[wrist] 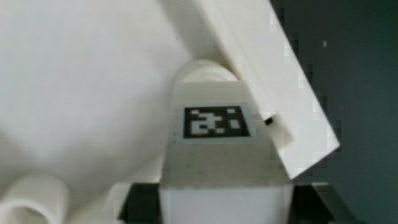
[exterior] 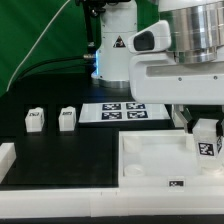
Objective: Assemble one leg
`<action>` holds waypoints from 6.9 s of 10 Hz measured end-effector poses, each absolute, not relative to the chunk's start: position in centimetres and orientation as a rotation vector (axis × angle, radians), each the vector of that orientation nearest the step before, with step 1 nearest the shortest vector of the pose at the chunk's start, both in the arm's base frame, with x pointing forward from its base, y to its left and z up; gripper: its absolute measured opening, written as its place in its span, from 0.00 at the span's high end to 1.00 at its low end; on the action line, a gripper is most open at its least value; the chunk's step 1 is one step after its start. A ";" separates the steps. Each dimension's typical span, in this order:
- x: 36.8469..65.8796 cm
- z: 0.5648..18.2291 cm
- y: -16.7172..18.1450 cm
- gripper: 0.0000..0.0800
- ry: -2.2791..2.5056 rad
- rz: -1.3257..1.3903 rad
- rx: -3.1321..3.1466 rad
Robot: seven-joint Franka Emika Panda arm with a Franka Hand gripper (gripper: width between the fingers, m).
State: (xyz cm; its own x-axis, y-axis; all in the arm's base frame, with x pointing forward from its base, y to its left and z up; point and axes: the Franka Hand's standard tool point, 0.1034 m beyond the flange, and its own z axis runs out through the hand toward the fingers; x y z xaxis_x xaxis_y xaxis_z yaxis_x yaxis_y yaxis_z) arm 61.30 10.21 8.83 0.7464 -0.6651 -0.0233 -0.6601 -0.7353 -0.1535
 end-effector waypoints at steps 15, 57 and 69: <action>61.2 8.5 10.5 0.19 0.198 -0.106 -2.997; 61.2 8.4 11.0 0.19 0.172 -0.106 -2.997; 61.3 8.5 10.3 0.63 -0.545 -0.122 -2.995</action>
Offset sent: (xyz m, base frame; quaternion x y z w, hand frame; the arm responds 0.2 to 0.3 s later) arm 0.0004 0.0021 -0.0019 -0.0171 -0.0141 0.1888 0.9818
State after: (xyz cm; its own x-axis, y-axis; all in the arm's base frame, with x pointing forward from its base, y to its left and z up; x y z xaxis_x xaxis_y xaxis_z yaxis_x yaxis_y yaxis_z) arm 61.28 10.27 8.45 0.9330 0.3471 0.0957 0.3547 -0.9316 -0.0790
